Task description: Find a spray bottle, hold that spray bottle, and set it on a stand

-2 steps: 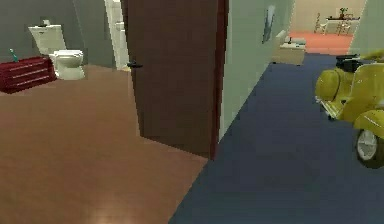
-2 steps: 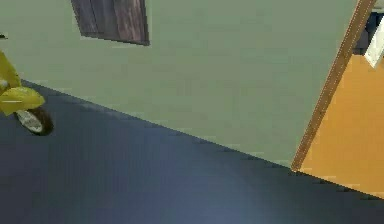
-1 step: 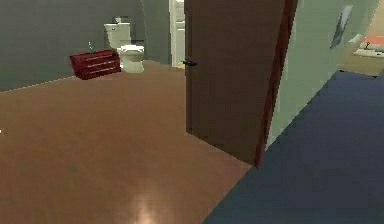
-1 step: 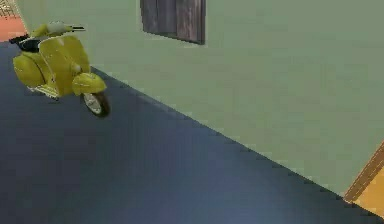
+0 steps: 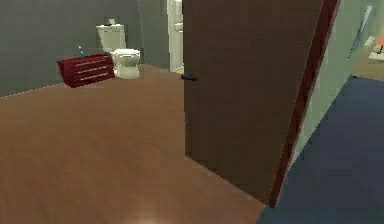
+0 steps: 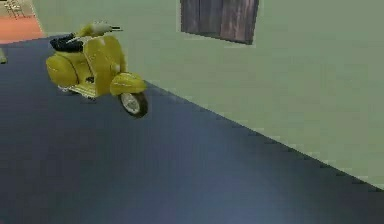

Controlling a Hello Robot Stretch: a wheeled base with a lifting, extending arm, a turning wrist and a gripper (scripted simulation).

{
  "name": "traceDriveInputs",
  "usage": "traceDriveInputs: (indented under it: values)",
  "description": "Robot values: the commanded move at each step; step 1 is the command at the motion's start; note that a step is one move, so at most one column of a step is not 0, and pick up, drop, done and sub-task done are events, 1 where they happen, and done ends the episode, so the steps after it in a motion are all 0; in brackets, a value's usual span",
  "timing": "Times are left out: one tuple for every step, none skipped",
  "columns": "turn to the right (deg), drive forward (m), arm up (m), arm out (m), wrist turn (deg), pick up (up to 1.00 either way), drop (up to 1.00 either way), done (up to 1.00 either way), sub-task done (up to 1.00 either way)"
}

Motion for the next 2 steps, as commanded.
traceDriveInputs:
  values:
    - [-30.0,0.00,0.00,0.00,0.0,0.00,0.00,0.00,0.00]
    - [0.0,1.00,0.00,0.00,0.0,0.00,0.00,0.00,0.00]
